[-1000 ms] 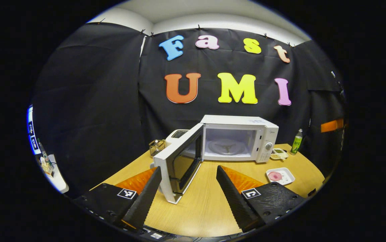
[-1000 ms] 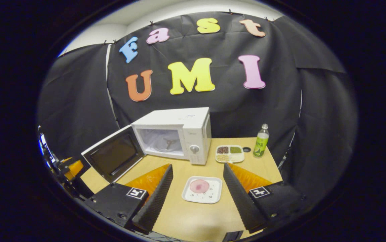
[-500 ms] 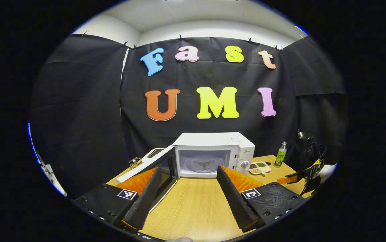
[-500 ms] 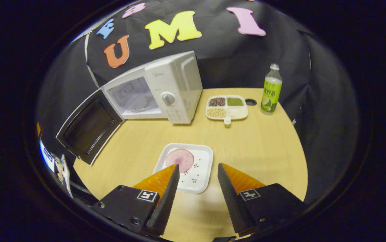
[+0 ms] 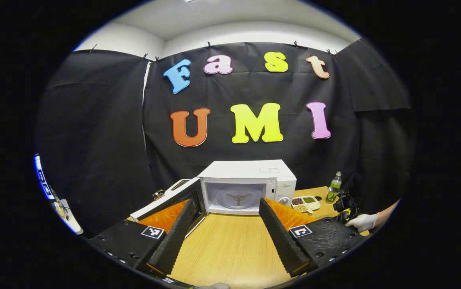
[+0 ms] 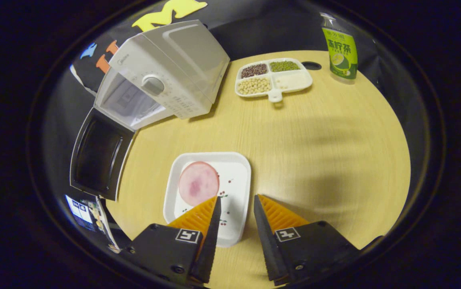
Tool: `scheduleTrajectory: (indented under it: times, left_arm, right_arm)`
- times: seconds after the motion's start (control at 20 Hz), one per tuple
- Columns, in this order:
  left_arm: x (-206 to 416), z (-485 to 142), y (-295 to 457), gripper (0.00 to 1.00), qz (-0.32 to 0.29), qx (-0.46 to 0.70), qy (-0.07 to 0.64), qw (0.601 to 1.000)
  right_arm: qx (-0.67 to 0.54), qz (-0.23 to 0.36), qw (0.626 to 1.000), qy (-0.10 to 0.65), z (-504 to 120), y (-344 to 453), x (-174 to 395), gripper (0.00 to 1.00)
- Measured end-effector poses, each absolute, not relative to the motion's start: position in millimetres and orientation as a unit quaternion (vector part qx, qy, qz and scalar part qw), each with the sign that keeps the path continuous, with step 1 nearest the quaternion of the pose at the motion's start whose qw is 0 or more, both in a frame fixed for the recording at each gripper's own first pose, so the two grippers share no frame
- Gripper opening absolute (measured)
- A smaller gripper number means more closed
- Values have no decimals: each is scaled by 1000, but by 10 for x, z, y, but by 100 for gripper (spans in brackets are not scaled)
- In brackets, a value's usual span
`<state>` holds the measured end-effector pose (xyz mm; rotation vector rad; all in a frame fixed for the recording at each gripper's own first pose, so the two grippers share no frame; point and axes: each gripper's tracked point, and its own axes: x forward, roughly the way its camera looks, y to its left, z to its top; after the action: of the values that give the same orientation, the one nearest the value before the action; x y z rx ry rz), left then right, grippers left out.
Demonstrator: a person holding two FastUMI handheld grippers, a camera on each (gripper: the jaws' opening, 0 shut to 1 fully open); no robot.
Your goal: Open the microwave oven with the left hand, put the food in, and close the microwave oven.
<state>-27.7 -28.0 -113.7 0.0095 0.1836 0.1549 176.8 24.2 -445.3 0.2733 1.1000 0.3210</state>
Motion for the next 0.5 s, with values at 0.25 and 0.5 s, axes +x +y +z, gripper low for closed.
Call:
scheduleTrajectory:
  times: [0.25,0.5]
  left_arm:
    - [-286,-1169,-304,97,84,0,97,992]
    - [-161,-1225,-312,97,66,-6,96,993]
  right_arm:
    - [139,127,809,557,-4502,237,1829,32]
    - [173,117,787,581,-4498,189,1846,5]
